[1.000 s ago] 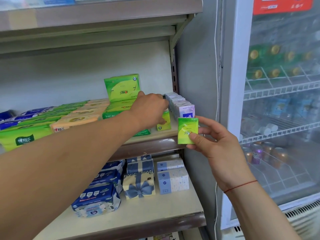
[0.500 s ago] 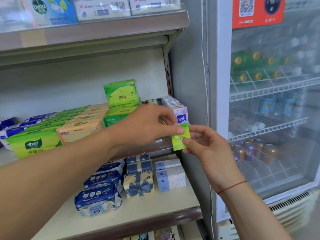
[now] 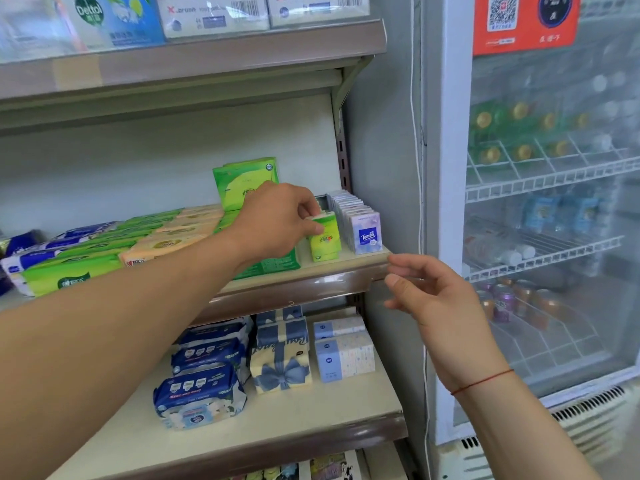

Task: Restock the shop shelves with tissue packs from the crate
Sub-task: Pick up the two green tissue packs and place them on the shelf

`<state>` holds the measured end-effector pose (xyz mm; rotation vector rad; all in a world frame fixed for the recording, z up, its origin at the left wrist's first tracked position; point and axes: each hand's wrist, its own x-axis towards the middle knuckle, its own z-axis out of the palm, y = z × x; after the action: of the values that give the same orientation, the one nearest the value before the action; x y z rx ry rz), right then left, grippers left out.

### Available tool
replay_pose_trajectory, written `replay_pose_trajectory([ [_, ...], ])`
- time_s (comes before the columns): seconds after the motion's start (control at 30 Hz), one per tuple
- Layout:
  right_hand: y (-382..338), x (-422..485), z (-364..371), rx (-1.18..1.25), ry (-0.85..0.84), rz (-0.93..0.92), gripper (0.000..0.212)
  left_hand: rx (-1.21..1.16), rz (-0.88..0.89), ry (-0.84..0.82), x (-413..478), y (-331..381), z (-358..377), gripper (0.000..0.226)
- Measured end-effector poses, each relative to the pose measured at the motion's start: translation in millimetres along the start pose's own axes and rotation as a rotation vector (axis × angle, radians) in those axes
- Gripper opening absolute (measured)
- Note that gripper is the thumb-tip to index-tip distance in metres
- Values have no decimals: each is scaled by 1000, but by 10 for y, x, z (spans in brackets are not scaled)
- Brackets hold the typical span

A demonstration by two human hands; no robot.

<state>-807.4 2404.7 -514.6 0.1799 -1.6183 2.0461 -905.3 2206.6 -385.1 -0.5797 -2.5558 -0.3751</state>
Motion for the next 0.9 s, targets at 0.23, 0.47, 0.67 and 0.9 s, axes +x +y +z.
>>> replay_pose_trajectory([
  [0.23, 93, 82, -21, -18, 6, 36, 17, 237, 29, 3, 192, -88, 326, 30],
  [0.47, 142, 142, -58, -7, 20, 44, 16, 290, 36, 32, 212, -157, 473, 30],
  [0.67, 153, 153, -39, -23, 9, 50, 16, 330, 75, 44, 226, -159, 478, 34],
  [0.9, 165, 129, -39, -9, 11, 52, 16, 318, 61, 35, 180, -161, 488, 40],
])
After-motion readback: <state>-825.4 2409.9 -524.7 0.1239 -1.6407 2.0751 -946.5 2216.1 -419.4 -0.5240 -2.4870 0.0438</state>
